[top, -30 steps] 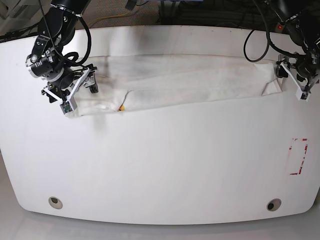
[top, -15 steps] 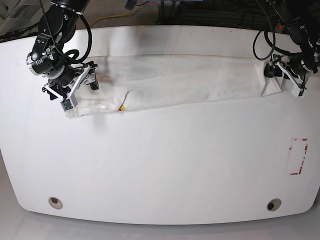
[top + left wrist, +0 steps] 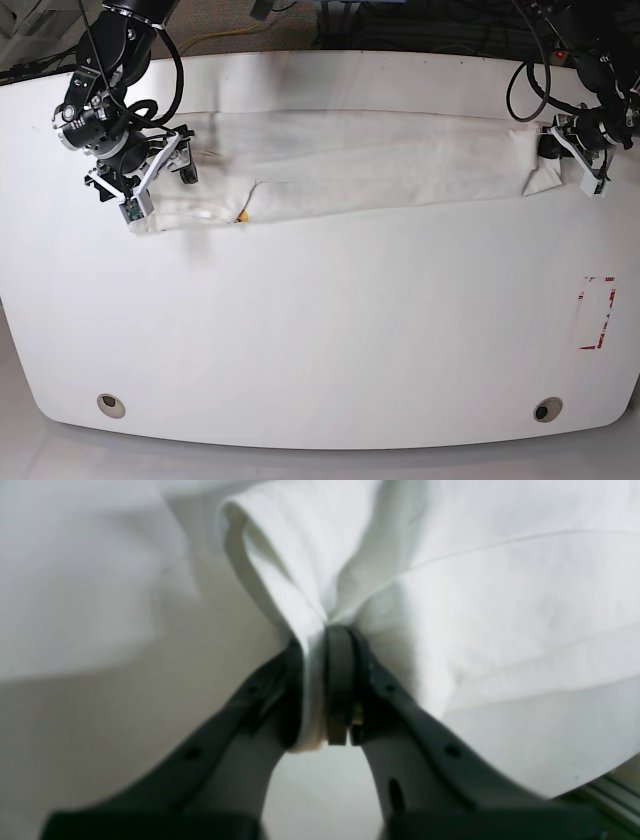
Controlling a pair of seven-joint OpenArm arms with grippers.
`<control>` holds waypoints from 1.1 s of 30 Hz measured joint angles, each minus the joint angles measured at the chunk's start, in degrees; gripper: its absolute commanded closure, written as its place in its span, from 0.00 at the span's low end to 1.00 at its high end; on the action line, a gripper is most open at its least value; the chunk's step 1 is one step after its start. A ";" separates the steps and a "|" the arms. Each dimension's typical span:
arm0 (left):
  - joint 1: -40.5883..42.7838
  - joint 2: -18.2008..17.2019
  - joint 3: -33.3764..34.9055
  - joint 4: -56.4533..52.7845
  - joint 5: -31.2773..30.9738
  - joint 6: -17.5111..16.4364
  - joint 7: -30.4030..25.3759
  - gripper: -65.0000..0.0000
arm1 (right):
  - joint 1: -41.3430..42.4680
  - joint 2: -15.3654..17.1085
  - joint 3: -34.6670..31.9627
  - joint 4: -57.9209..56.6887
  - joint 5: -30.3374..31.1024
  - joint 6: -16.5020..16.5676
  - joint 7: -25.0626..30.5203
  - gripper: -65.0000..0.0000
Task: Fold the T-shirt properly
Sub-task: 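Adjust the folded shirt ends with both grippers to smooth it, then move the left gripper inward along the strip and press the middle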
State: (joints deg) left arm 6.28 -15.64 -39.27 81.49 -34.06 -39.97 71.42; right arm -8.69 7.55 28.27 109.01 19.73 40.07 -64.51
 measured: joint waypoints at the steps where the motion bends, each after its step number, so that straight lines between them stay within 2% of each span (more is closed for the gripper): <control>1: 0.07 0.11 0.00 0.94 0.35 0.00 0.35 0.94 | 0.02 -0.04 -0.07 -0.79 -0.11 -0.02 -0.11 0.24; 4: 2.25 0.48 0.33 7.13 1.86 0.04 2.25 0.94 | -0.11 -0.22 -0.07 -3.54 -0.07 0.00 0.20 0.24; 9: 4.79 0.68 0.33 20.50 2.08 0.04 2.73 0.94 | 0.02 0.02 -0.02 -8.22 0.02 -0.11 4.22 0.24; 13: 5.38 0.35 3.21 28.39 1.57 0.02 2.34 0.94 | 0.02 0.13 -0.07 -13.97 -0.44 -0.17 6.34 0.24; 14: 5.49 0.42 4.22 29.51 1.70 0.02 2.36 0.94 | 0.00 0.35 -0.09 -15.26 -0.24 -0.11 8.37 0.24; 17: 5.95 0.52 6.62 30.95 1.20 0.02 2.38 0.94 | 0.39 1.07 -0.15 -17.73 0.33 0.02 10.62 0.24; 22: 4.66 0.63 14.64 30.97 1.77 0.04 2.71 0.94 | 0.50 1.29 -0.13 -19.61 1.18 0.04 13.11 0.24; 26: 2.05 3.02 21.20 30.95 1.64 0.02 2.62 0.94 | 0.42 1.20 -0.13 -19.80 1.29 0.02 13.35 0.24; 29: 0.76 6.14 24.61 30.91 1.66 0.02 2.73 0.94 | 0.42 1.18 -0.13 -19.76 1.29 0.04 13.33 0.24; 33: -0.96 7.85 29.44 30.77 1.88 0.04 2.69 0.94 | 0.42 1.20 -0.13 -19.76 1.29 0.02 13.33 0.24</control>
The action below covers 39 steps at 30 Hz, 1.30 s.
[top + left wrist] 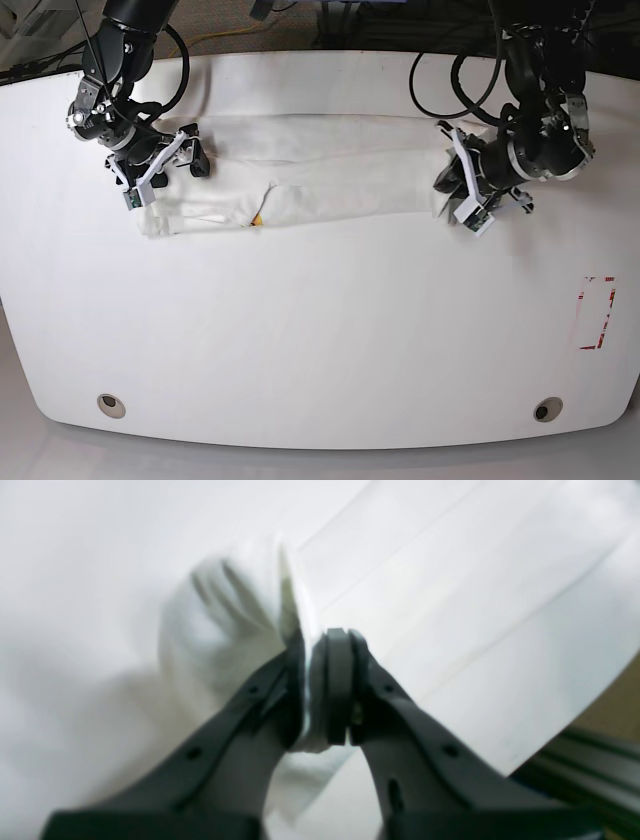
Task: Fold the T-shirt properly
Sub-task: 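Move the left gripper inward along the strip and press the middle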
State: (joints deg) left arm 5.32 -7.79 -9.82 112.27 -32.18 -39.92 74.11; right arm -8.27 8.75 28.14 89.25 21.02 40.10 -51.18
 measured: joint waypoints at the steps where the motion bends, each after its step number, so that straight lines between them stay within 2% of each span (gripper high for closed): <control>1: -0.59 0.00 1.33 -0.02 -0.04 0.00 0.07 0.94 | 0.00 0.00 0.00 0.00 0.00 0.02 0.00 0.24; 7: -2.19 -0.04 9.01 -1.42 -0.02 -0.02 0.00 0.94 | 0.00 0.00 0.00 0.00 0.00 0.02 0.00 0.24; 11: -2.54 1.07 10.82 -1.44 0.04 -0.02 -0.02 0.94 | 0.11 -0.02 0.00 -0.02 0.00 0.00 -0.04 0.24; 19: -2.80 1.11 16.41 -1.66 0.42 -0.02 -0.02 0.94 | 0.28 -0.04 0.00 -0.07 0.00 0.02 -0.22 0.24; 25: -6.67 1.66 19.21 -9.66 0.02 -0.02 -0.35 0.92 | 0.28 -0.04 0.00 -0.07 0.00 0.00 -0.17 0.24; 28: -8.39 3.23 19.15 -13.90 0.81 0.00 0.07 0.75 | 0.28 -0.07 0.00 -0.09 0.00 0.00 -0.20 0.24; 30: -9.16 3.65 19.54 -14.49 0.50 0.00 0.00 0.56 | 0.26 -0.04 0.00 -0.07 0.00 0.00 -0.22 0.24; 32: -9.77 3.85 20.06 -14.53 -0.04 0.00 -0.22 0.43 | 0.28 -0.04 0.00 -0.09 0.02 0.02 -0.20 0.24; 36: -10.73 3.74 23.32 -12.87 0.26 0.00 0.09 0.41 | 0.46 -0.04 0.00 0.00 0.02 0.00 -0.26 0.24; 39: -10.91 3.65 26.05 -6.78 0.13 0.02 0.04 0.41 | 0.50 -0.11 -0.02 0.68 0.00 0.00 -0.94 0.24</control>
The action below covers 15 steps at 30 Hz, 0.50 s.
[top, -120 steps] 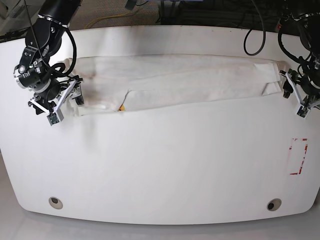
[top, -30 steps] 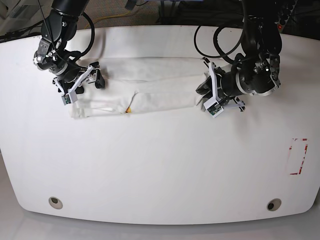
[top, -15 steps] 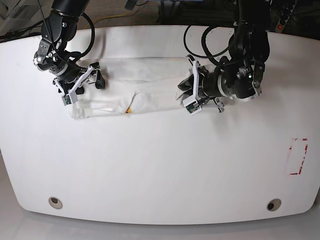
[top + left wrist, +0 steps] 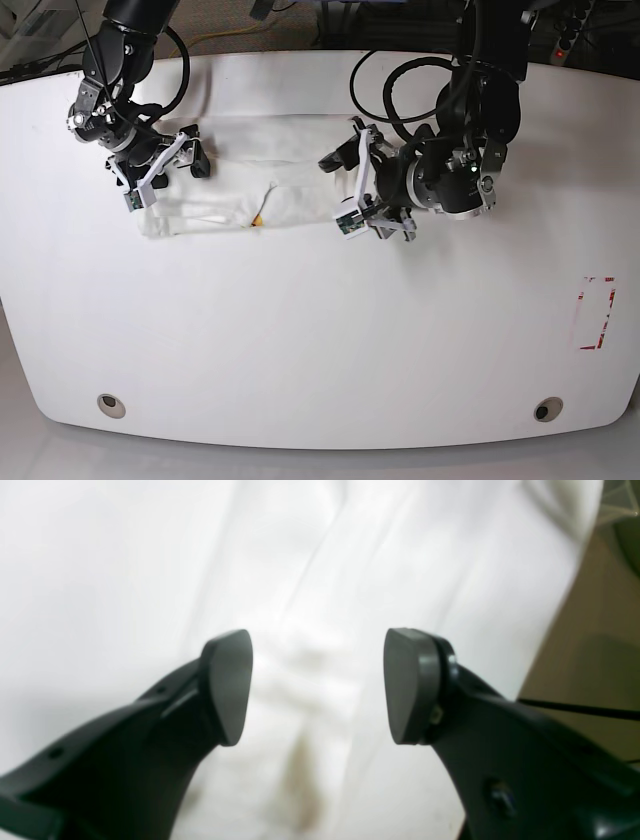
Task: Fold the T-shirt properly
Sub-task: 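Move the left gripper inward along the strip and press the middle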
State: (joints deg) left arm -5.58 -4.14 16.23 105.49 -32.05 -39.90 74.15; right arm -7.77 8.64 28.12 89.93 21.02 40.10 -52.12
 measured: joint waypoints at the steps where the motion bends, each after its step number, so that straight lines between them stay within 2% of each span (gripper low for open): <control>1: -0.17 0.02 0.44 1.75 -0.20 -0.04 -0.04 0.41 | 0.00 -0.11 0.00 0.39 0.00 0.00 -0.48 0.24; 5: -0.46 -0.52 -0.85 6.93 -0.66 -0.04 -0.70 0.41 | -0.26 -0.76 -0.09 2.16 -0.55 -0.04 -1.73 0.24; 10: 1.46 -5.68 -7.52 6.73 8.48 -0.04 -0.42 0.43 | -0.02 -1.57 -0.28 3.50 -1.36 -0.20 -2.58 0.24; 12: 3.80 -6.93 -10.49 6.73 11.26 -0.02 -0.61 0.53 | -0.33 -1.84 -0.20 4.81 -1.29 -0.17 -2.71 0.24; 13: 5.22 -7.19 -12.20 6.73 12.57 -0.02 -1.36 0.61 | -0.55 -1.90 -0.20 5.99 -1.31 -0.17 -3.54 0.24; 15: 9.07 -7.78 -15.45 6.40 14.45 -0.07 -4.59 0.71 | -0.68 -1.97 0.09 8.98 -1.14 -0.22 -4.79 0.23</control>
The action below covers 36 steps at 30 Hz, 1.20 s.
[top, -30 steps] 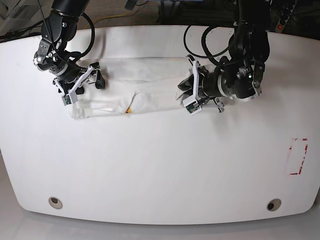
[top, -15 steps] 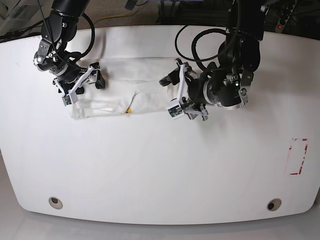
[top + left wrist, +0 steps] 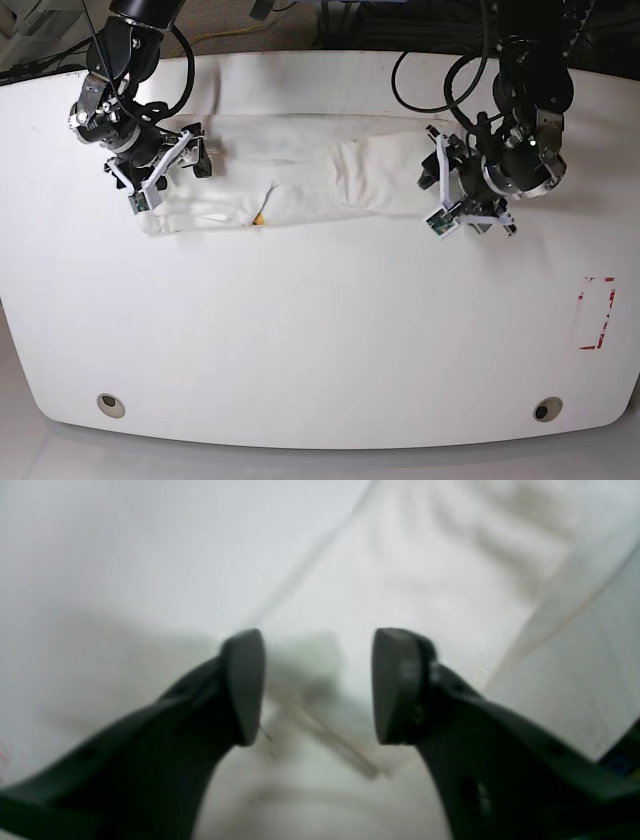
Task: Fold the T-shirt properly
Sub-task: 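Move the left gripper inward along the strip and press the middle, then regrasp both ends of the white shirt strip with both grippers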
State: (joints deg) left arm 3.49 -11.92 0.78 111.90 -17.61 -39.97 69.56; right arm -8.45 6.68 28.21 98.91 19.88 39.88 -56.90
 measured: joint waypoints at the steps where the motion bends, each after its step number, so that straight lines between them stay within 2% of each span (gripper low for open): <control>1: 1.36 -0.09 -1.07 -0.37 0.15 0.02 -2.19 0.76 | 0.00 -0.02 0.04 1.53 -0.17 0.02 -1.29 0.23; 2: 2.82 -0.26 -2.32 -0.87 0.74 0.00 -4.59 0.81 | 0.20 0.02 0.09 3.15 -0.20 0.07 -3.17 0.23; 5: 6.14 -0.28 -5.55 -3.32 4.83 0.02 -8.92 0.88 | 1.33 -0.07 0.22 7.63 -0.09 0.07 -6.10 0.23; 8: 8.17 -0.15 -7.54 -6.29 7.50 0.04 -11.06 0.92 | 3.65 -0.22 2.38 9.64 0.81 0.24 -8.96 0.22; 11: 8.66 -0.02 -8.50 -10.08 7.28 0.02 -13.60 0.93 | 7.58 -0.24 10.97 8.48 4.04 0.09 -13.64 0.07; 13: 8.63 0.00 -8.68 -11.10 7.26 0.04 -14.40 0.93 | 9.27 0.70 15.65 4.61 8.74 0.11 -15.85 0.01; 14: 8.52 -0.04 -8.66 -11.50 7.30 0.02 -14.36 0.93 | 9.79 1.36 18.34 1.25 11.69 0.09 -16.17 0.01; 15: 8.37 0.00 -8.68 -11.61 7.28 0.02 -14.36 0.93 | 10.23 2.12 19.67 -0.98 12.00 -0.63 -16.90 0.01; 16: 8.20 0.07 -8.61 -11.67 7.21 0.02 -14.40 0.93 | 10.56 3.34 21.07 -4.28 14.75 0.15 -17.90 0.03; 19: 7.74 0.07 -8.66 -11.87 7.28 0.02 -14.56 0.93 | 10.56 6.88 21.99 -12.63 20.17 -0.24 -17.29 0.06; 22: 6.40 0.15 -8.50 -12.37 7.23 0.02 -14.40 0.93 | 10.64 7.65 21.92 -17.66 23.58 -0.22 -16.09 0.06; 29: 6.01 0.11 -8.55 -13.46 7.30 0.02 -14.86 0.93 | 8.66 6.36 19.39 -22.08 22.99 -0.31 -12.04 0.07; 36: 5.90 -0.20 -8.57 -13.46 7.32 0.02 -14.80 0.93 | 7.48 4.55 12.81 -22.36 22.38 0.24 -4.85 0.23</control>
State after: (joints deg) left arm 9.39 -12.12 -7.79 98.43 -10.28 -39.94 54.76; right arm -0.97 11.22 41.01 76.55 42.26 40.12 -61.76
